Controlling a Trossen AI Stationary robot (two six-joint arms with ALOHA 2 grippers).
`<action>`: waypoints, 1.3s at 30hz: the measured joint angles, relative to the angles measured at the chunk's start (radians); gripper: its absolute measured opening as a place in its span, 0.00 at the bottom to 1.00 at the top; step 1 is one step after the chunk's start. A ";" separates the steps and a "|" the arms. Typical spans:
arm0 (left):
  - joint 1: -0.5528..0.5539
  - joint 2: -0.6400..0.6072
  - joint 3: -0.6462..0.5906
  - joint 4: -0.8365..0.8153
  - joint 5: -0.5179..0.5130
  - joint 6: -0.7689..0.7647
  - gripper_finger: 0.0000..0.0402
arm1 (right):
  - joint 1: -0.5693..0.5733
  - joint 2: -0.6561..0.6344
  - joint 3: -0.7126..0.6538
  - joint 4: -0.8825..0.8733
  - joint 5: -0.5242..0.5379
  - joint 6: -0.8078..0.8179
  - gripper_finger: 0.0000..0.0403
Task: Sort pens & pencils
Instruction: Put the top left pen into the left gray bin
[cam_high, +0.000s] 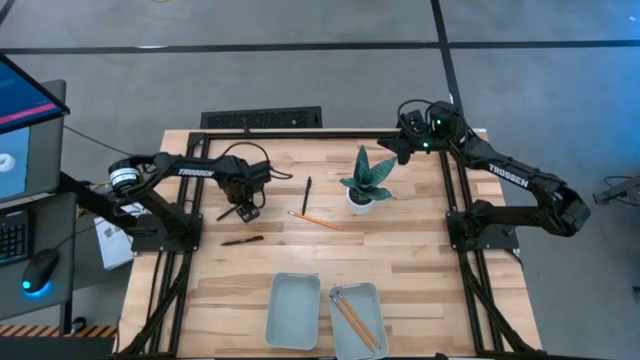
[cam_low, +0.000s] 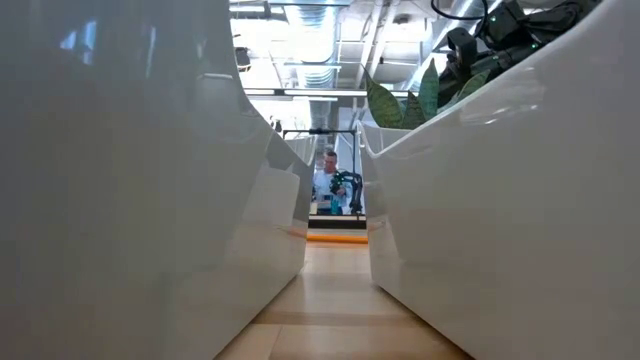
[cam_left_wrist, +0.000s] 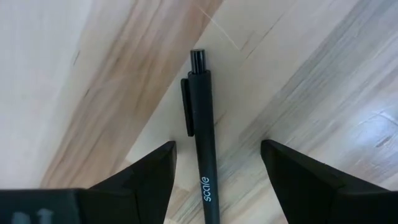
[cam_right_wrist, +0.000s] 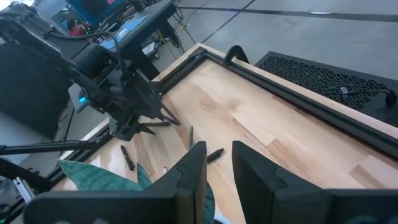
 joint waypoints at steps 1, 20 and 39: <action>0.006 0.000 0.000 0.001 0.004 0.006 0.59 | 0.000 0.000 0.000 0.000 0.000 0.000 0.24; 0.066 0.002 -0.002 0.016 0.029 0.072 0.59 | 0.000 0.000 0.000 0.000 0.000 -0.009 0.24; 0.058 0.002 -0.002 0.021 0.009 0.056 0.47 | 0.000 0.000 0.000 0.000 0.000 -0.012 0.24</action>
